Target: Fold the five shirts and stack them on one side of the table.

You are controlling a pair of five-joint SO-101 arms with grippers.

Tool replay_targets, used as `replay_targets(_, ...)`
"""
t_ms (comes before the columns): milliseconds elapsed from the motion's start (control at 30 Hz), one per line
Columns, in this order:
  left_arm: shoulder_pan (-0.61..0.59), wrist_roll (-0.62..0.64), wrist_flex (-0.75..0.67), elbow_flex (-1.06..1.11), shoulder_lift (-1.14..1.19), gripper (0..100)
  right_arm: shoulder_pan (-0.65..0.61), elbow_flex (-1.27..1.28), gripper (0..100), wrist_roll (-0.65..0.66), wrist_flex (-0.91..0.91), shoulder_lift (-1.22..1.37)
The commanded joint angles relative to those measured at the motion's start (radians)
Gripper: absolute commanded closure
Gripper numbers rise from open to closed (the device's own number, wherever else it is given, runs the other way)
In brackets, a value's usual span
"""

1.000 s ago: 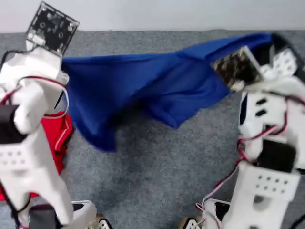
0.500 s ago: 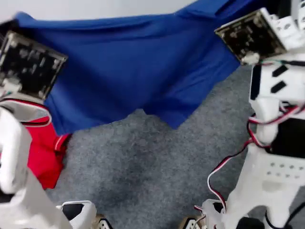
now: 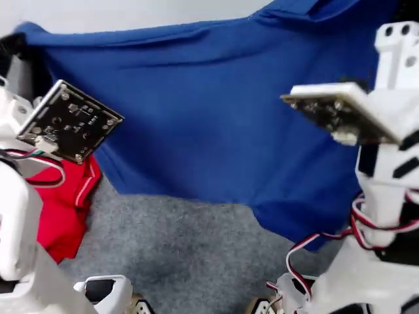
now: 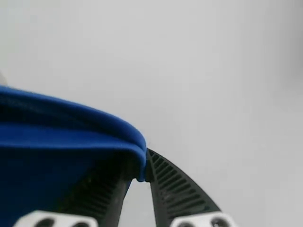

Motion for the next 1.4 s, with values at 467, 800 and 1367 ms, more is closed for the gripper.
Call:
replay_targets(467, -0.008, -0.015, 0.173, -0.01, -0.236, 99, 0.004, -0.037, 98.8, 0.014, 0.371, -0.3)
replay_targets(800, -0.011, -0.02, 0.157, 0.002, -0.316, 99, 0.093, 0.018, 98.8, 0.014, 0.369, -0.346)
replay_targets(1367, -0.008, -0.017, -0.132, 0.644, 0.002, 99, -0.05, 0.735, 98.8, 0.011, 0.228, -0.162)
